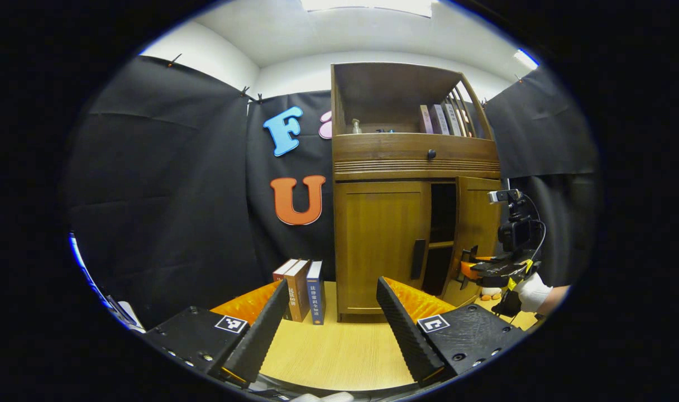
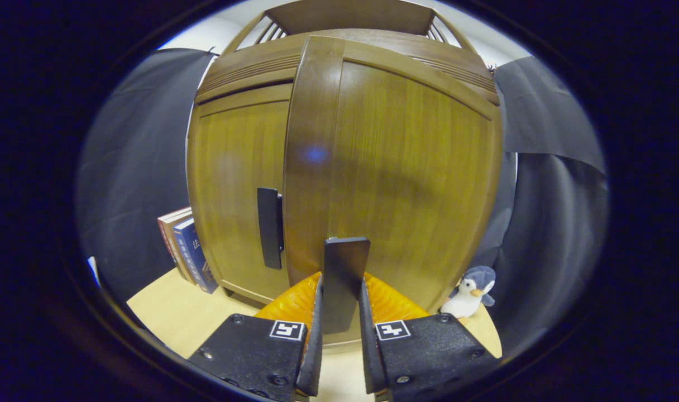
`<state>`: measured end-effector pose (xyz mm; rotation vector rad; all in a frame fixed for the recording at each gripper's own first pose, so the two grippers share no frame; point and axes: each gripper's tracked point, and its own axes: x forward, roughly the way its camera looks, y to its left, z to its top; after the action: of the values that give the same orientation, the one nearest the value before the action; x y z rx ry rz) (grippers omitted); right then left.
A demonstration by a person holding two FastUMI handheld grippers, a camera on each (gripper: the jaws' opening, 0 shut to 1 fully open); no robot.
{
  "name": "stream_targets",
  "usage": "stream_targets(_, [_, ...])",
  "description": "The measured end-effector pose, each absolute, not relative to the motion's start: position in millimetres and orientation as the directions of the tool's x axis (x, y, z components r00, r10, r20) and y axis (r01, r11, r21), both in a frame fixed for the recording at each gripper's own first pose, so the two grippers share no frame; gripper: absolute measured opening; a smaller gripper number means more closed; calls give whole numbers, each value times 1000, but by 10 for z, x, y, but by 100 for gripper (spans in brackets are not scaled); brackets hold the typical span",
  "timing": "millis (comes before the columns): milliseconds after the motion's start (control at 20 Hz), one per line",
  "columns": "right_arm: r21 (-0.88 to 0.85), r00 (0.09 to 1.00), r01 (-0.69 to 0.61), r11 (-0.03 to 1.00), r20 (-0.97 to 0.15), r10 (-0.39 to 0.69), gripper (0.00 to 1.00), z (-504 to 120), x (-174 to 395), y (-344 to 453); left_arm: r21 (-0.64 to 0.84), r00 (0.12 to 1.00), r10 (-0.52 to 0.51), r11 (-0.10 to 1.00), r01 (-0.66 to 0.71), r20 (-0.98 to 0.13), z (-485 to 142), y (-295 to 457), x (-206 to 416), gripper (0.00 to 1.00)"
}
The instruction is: Open the right door of the double-door shoe cabinet with the right hand, and open the left door with the left hand.
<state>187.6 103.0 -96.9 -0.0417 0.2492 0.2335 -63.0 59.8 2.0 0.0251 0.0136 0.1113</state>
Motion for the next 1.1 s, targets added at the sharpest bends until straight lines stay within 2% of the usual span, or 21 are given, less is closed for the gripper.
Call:
stream_targets(200, [-7,946,-214,977,-251,206,31,-990,1709,870,25,998,57,998,-56,-5,2,484,-592,95])
stream_targets(300, [-13,951,-193,981,-250,184,34,-1002,1612,773,28,999,34,999,-34,-11,-21,431,-585,95])
stream_targets(350, [-18,953,-183,983,-248,173,31,-1011,1555,721,29,1000,25,999,-25,-14,-34,421,-589,97])
stream_targets(400, [-23,955,-173,985,-247,162,31,-1011,1506,665,30,1000,14,999,-14,-17,-53,399,-586,95])
stream_targets(550, [-40,959,-148,988,-251,133,31,-1026,1366,501,33,1000,-15,999,16,-22,-98,338,-589,94])
stream_targets(900, [-47,965,-70,996,-257,56,25,-1076,1107,24,47,995,-83,995,85,-52,-274,51,-490,95])
stream_targets(1100, [-58,966,-6,998,-260,-10,19,-1157,1012,-549,34,992,-117,992,119,-42,-296,-290,-355,95])
